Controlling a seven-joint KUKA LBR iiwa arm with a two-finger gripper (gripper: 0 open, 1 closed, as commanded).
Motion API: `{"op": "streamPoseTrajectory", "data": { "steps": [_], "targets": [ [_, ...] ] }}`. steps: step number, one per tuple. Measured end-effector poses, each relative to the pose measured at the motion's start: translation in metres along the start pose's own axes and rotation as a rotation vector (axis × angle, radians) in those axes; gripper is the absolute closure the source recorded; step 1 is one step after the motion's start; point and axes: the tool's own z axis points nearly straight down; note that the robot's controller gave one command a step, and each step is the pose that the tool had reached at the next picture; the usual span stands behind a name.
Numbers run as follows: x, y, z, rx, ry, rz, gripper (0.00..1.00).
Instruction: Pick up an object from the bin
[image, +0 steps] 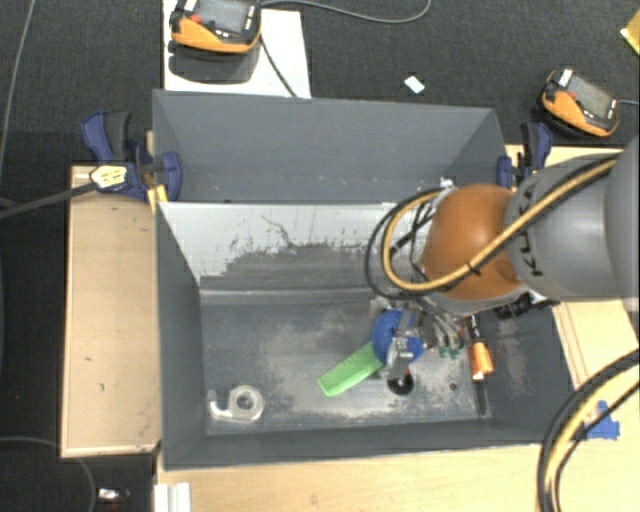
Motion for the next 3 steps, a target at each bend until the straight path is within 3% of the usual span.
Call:
{"op": "streamPoseTrajectory", "data": {
  "steps": [1, 2, 3],
  "targets": [
    [0.046, 0.049, 0.001, -0.007, 0.012, -0.050, 0.00],
    [0.031, -0.034, 0.000, 0.001, -0.003, 0.295, 1.00],
    [0.031, -0.034, 0.000, 0.001, -0.003, 0.295, 1.00]
  ]
}}
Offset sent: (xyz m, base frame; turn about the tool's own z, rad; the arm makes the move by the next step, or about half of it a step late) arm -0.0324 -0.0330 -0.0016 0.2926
